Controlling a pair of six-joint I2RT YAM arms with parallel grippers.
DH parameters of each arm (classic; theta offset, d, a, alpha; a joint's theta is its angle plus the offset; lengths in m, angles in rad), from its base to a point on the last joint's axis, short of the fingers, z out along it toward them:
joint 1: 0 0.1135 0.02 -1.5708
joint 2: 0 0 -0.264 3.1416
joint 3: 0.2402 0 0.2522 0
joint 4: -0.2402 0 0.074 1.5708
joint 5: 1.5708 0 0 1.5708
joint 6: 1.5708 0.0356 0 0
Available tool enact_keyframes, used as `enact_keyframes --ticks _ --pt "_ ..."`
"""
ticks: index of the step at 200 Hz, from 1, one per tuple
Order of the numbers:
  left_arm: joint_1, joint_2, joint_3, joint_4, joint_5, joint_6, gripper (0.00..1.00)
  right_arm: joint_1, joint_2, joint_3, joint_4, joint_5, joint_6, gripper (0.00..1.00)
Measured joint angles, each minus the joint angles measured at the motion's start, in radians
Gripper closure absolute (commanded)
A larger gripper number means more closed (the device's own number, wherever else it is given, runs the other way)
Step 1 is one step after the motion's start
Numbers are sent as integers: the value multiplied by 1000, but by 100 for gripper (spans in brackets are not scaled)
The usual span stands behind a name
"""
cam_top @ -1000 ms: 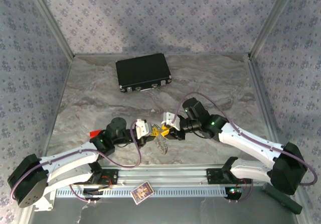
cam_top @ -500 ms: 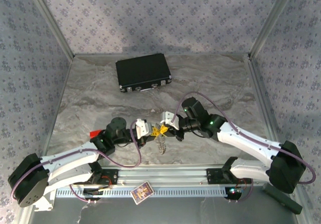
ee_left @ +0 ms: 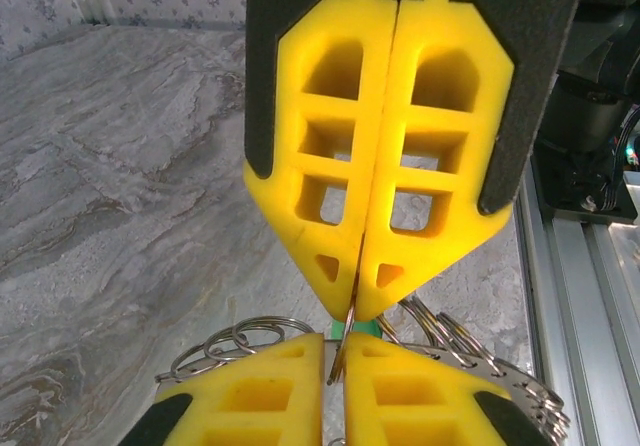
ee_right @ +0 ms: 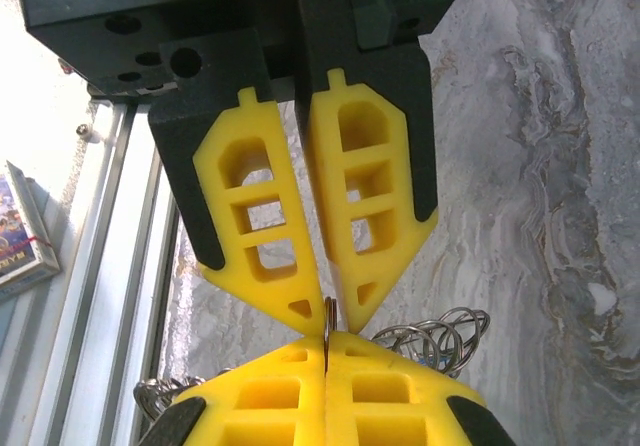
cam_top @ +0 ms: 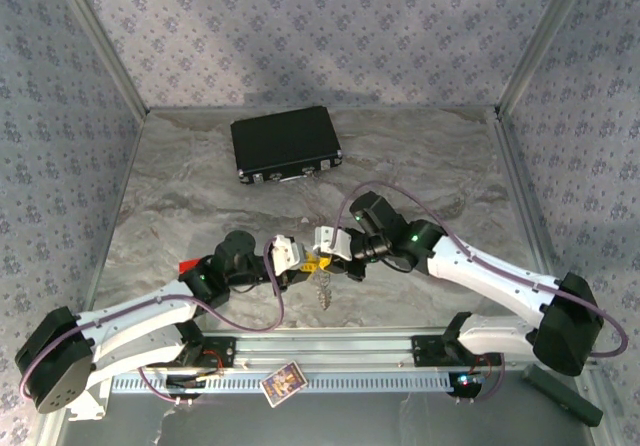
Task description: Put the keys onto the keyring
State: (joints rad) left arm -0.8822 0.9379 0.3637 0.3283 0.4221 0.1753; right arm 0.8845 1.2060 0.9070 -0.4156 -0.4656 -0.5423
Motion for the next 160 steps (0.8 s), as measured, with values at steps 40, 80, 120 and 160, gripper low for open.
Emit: enact_keyframes --ticks 40,80,120,160 --pt "-2 0 3 -11 13 -1 98 13 8 22 -27 25 -5 100" --pt "-2 3 -1 21 19 6 100 -9 -12 -16 41 -11 39 71" --pt "-2 5 -58 134 19 -28 100 -97 -79 -137 159 -85 109 71" --pt "-2 7 -80 193 19 -55 100 -103 -79 -172 220 -130 148 74"
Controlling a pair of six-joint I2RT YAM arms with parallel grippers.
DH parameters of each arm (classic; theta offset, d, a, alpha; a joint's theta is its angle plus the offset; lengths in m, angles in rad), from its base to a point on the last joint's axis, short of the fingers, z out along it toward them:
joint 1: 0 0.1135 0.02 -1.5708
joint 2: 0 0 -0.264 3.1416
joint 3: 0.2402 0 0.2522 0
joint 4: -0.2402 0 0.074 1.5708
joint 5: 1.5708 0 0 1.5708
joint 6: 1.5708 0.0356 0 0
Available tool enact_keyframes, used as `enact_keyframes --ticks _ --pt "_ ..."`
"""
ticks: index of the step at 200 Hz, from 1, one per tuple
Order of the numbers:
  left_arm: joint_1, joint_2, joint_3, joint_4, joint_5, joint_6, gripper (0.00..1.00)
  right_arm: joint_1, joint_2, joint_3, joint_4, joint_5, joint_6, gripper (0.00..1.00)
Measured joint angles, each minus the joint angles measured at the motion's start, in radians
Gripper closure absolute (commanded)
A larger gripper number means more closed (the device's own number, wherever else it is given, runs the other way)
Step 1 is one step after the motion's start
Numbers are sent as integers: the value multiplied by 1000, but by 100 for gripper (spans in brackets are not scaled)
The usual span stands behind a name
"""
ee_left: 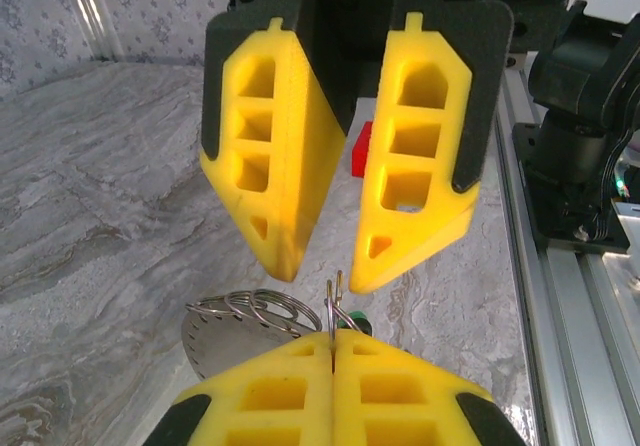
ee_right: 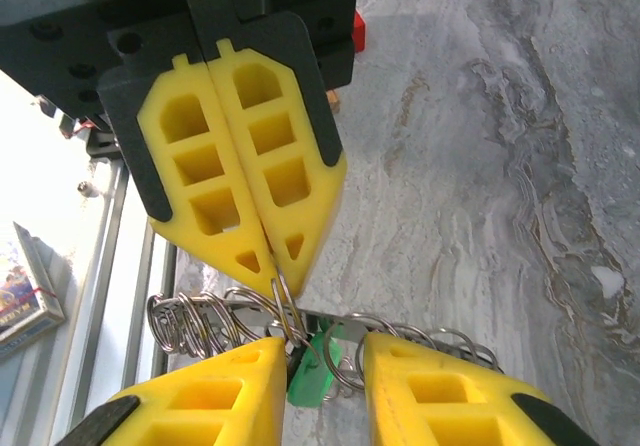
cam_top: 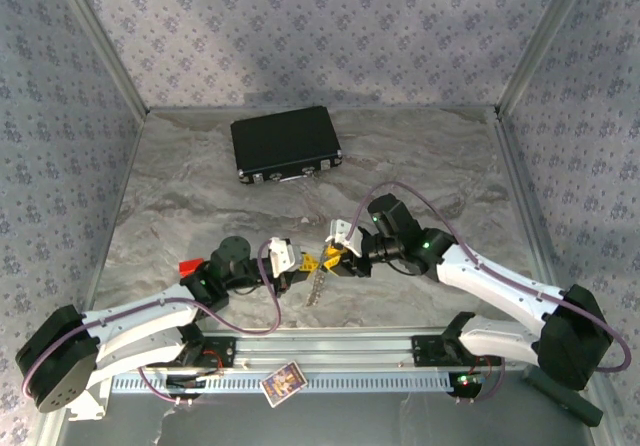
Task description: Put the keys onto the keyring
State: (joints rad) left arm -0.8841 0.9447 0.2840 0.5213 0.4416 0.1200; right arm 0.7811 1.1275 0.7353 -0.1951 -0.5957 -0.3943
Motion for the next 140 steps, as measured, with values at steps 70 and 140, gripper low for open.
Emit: enact_keyframes --ticks 70,140 --pt "0 7 0 38 3 -17 99 0 3 -3 54 -41 19 100" --pt "0 -21 57 -131 -23 26 79 26 29 55 -77 -6 -39 100"
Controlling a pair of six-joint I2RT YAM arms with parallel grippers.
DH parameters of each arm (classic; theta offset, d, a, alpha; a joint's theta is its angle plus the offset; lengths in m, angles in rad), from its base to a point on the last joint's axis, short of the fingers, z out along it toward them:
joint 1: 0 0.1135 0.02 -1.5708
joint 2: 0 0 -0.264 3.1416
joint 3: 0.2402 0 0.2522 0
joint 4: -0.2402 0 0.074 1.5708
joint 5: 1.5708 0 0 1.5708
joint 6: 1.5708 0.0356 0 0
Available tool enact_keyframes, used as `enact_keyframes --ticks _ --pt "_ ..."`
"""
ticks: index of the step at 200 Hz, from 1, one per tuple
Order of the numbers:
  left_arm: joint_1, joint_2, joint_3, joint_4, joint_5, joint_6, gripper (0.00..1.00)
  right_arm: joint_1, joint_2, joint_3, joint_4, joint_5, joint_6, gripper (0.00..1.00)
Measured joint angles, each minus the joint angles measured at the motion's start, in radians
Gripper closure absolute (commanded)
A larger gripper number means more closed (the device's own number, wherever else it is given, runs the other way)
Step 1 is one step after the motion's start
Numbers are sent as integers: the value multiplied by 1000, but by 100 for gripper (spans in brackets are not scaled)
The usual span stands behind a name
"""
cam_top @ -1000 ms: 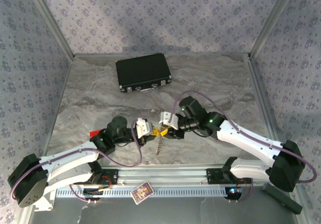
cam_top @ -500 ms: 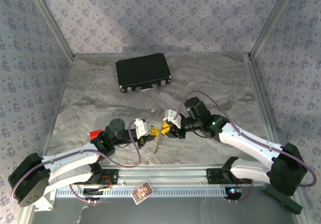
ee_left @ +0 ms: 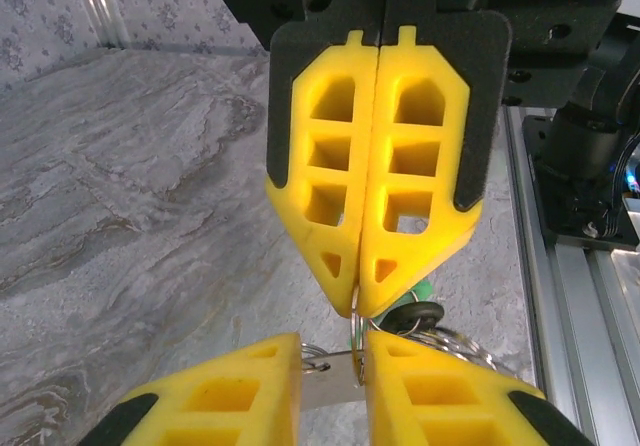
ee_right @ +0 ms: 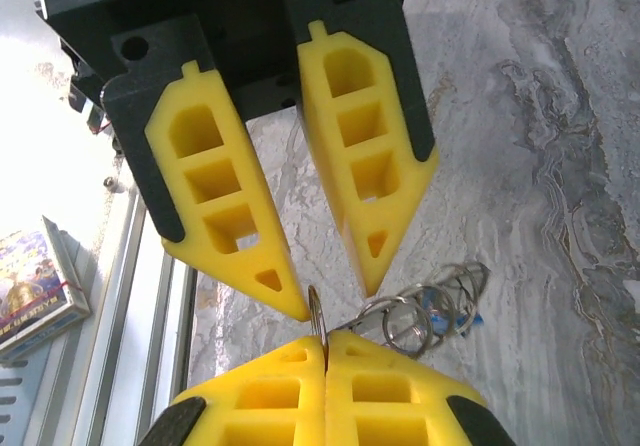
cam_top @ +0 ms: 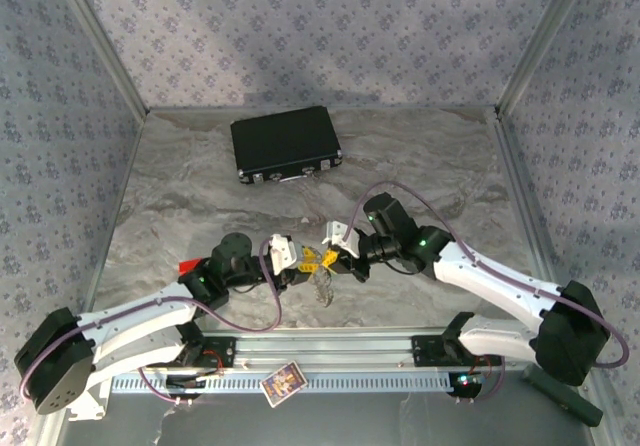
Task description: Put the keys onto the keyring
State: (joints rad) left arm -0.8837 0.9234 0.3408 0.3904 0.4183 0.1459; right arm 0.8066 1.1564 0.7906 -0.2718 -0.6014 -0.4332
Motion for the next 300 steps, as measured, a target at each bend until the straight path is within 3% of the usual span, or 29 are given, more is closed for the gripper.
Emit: enact_keyframes --ticks 53,88,105,123,185,258,300 --pt "0 -18 46 -105 0 46 82 49 47 121 -150 92 -90 100" --pt "0 -10 50 -116 8 59 96 69 53 138 -175 122 -110 100" --pt "0 -5 51 -119 13 60 100 68 53 139 -176 128 -111 85" --pt "0 -5 51 -119 13 60 100 60 47 132 -163 117 -105 78" --pt "0 -18 -23 -4 3 28 100 -49 -12 8 -48 14 -23 74" --pt "0 -18 -56 109 0 -10 100 -34 5 -10 53 -47 37 74" --pt "0 -11 -61 143 0 -24 100 -27 29 -13 74 -50 49 86"
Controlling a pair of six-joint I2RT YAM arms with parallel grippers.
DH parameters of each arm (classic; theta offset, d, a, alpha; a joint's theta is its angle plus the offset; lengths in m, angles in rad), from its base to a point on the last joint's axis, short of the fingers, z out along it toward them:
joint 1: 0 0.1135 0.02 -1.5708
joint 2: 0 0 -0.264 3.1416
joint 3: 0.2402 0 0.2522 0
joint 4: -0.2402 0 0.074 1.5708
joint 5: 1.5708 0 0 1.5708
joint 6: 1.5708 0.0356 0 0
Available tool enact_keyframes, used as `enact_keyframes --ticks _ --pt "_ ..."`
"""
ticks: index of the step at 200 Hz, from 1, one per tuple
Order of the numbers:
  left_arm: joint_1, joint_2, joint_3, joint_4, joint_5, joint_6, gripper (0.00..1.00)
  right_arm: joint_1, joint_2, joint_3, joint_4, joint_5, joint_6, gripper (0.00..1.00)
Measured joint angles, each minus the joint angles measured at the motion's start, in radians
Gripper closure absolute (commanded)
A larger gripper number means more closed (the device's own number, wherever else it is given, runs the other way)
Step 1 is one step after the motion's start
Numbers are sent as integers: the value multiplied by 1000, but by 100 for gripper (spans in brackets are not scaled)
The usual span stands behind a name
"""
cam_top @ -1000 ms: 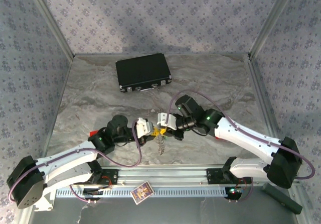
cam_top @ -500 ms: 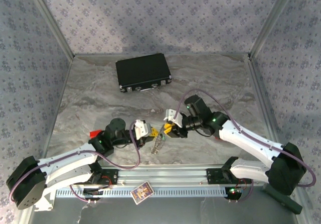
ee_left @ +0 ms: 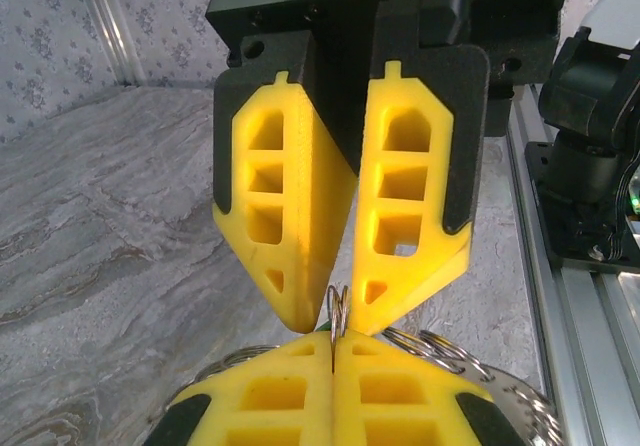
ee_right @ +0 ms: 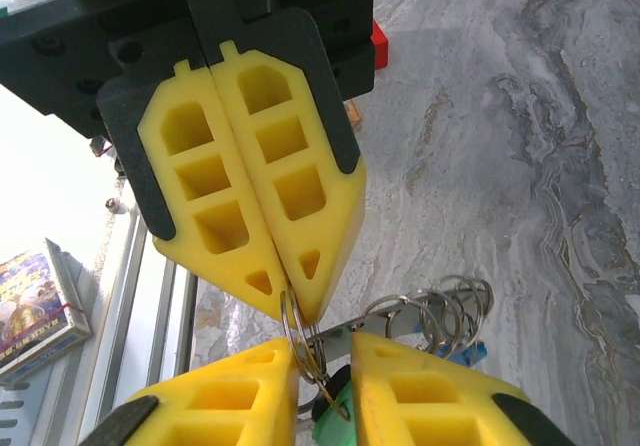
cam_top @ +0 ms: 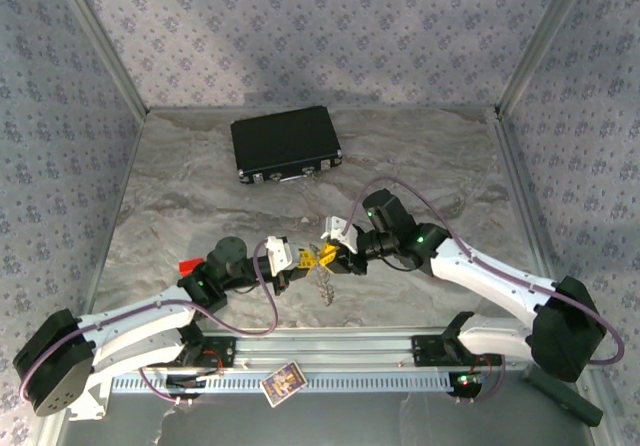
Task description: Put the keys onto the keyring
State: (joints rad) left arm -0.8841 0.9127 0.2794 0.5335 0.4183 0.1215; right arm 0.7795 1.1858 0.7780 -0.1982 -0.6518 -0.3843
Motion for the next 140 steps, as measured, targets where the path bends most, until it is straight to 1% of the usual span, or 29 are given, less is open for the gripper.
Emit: enact_keyframes --ticks 23,36,45,59,87,99,114,140 --pt "0 0 -6 2 -7 -8 99 3 2 -3 0 0 5 100" --pt "0 0 -6 2 -13 -12 89 3 2 -3 -2 0 2 100" --pt "0 0 -6 1 -16 -14 86 3 2 -3 -4 0 0 100" --pt "0 -5 -5 -16 -23 -7 85 6 2 -1 -23 5 -10 100" --pt "0 -23 27 -109 -23 22 85 19 8 40 -112 39 -60 100" --pt "0 -25 50 -151 -23 36 81 32 19 71 -155 62 -86 100" --pt "0 -24 74 -191 -21 54 80 48 33 107 -205 90 -121 100" --pt "0 -17 100 -236 -9 77 81 74 57 156 -269 133 -164 100"
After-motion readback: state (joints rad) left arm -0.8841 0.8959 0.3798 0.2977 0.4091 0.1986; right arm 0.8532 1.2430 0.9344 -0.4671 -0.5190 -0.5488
